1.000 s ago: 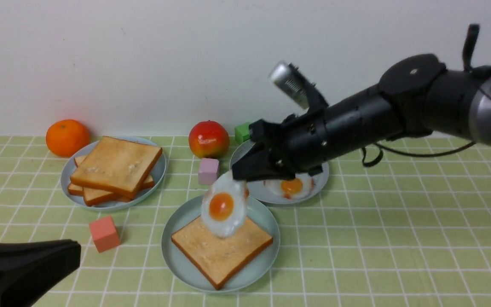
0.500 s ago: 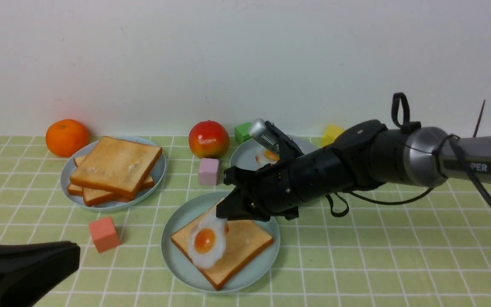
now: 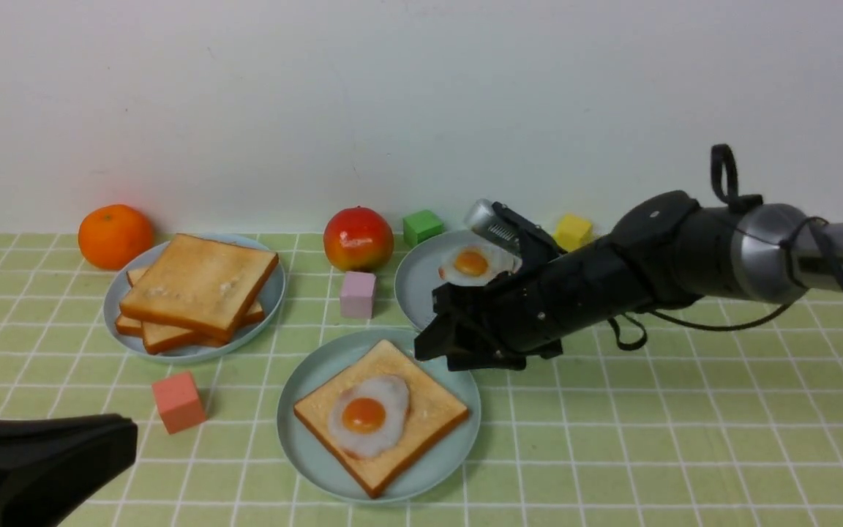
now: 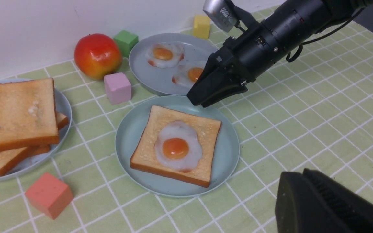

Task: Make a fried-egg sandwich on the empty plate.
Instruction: Use the left arm to grab a slice of bread

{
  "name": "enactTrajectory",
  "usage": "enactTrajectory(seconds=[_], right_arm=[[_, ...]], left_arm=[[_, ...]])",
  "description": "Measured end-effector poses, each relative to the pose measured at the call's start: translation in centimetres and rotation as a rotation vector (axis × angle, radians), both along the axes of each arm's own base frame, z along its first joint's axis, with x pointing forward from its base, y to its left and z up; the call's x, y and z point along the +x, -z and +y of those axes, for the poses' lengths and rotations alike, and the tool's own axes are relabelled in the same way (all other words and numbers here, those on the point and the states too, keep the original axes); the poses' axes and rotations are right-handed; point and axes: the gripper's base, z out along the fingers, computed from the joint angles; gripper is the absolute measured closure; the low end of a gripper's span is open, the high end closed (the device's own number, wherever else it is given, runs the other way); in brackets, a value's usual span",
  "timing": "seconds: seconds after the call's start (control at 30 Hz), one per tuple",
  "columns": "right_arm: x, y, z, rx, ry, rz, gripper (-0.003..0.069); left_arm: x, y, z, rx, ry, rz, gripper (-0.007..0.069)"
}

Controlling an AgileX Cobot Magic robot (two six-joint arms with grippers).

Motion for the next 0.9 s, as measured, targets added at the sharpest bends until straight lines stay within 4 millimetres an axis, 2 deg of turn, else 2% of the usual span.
enactTrajectory(seconds=[0.07,0.1,0.2,0.23,0.27,0.3,0.33,0.37,0.4,0.43,0.47,0.5,0.57,0.6,0.63,0.7,0.77,0.8,0.87,0.9], right_arm=[[-0.5,-2.6,-1.7,-0.018,-0.036,-0.012,0.0336],[-0.7,-3.2,-2.1,-0.024,-0.046,-0.011,0.0348],[-3.7,-8.8,-4.5,-0.177,-0.143,-0.070,0.0513],[-4.5,-9.9,-4.9,-0.217,-0.156,-0.086,0.0537],[-4.7,-10.2,-5.0,-0.227,-0.157,-0.090,0.0552],[-6.5,-12.8,-6.0,-0.303,-0.160,-0.130,0.0607],[-6.5,-12.7,-6.1,-0.315,-0.160,-0.125,0.0613],[-7.6,-14.1,-6.7,-0.360,-0.153,-0.146,0.0637],[-9.5,-16.3,-7.7,-0.427,-0.128,-0.188,0.0655],[-9.7,-16.5,-7.8,-0.433,-0.124,-0.193,0.0656],[-11.6,-18.1,-8.5,-0.461,-0.100,-0.235,0.0656],[-12.4,-18.6,-8.8,-0.473,-0.091,-0.249,0.0656],[-15.4,-20.1,-9.9,-0.482,-0.066,-0.305,0.0656],[-15.6,-20.1,-10.0,-0.481,-0.062,-0.307,0.0656],[-17.8,-20.7,-10.8,-0.473,-0.048,-0.339,0.0656],[-19.6,-20.8,-11.5,-0.466,-0.037,-0.363,0.0655],[-21.4,-20.7,-12.2,-0.455,-0.023,-0.390,0.0655],[-21.8,-20.6,-12.3,-0.454,-0.021,-0.395,0.0655],[-23.6,-20.4,-13.1,-0.442,-0.006,-0.429,0.0652],[-24.0,-20.3,-13.2,-0.439,-0.002,-0.437,0.0652]], left_arm=[[0.0,0.1,0.0,-0.002,-0.001,0.009,0.0596],[0.1,0.1,-0.1,-0.005,-0.003,0.015,0.0596],[1.3,1.1,-1.2,-0.001,-0.034,0.123,0.0596],[1.8,1.5,-1.6,0.009,-0.043,0.156,0.0596],[1.9,1.6,-1.7,0.013,-0.044,0.164,0.0596],[2.9,2.6,-2.6,0.055,-0.053,0.224,0.0596],[3.0,2.7,-2.8,0.059,-0.055,0.232,0.0596],[3.6,3.4,-3.3,0.090,-0.060,0.270,0.0596],[4.8,4.4,-4.4,0.144,-0.066,0.330,0.0596],[4.9,4.5,-4.5,0.150,-0.068,0.337,0.0596],[6.0,4.9,-5.4,0.181,-0.072,0.371,0.0596],[6.6,5.0,-5.9,0.196,-0.076,0.385,0.0596],[8.6,4.9,-6.9,0.217,-0.101,0.405,0.0610],[8.9,5.0,-7.1,0.224,-0.104,0.411,0.0616],[10.8,4.5,-7.2,0.229,-0.141,0.411,0.0638],[12.8,4.4,-7.0,0.236,-0.186,0.425,0.0638],[15.7,4.3,-6.4,0.241,-0.245,0.442,0.0638],[16.1,4.2,-6.1,0.240,-0.256,0.438,0.0638],[19.8,4.6,-4.9,0.264,-0.316,0.461,0.0638],[20.8,5.1,-4.7,0.276,-0.326,0.474,0.0638]])
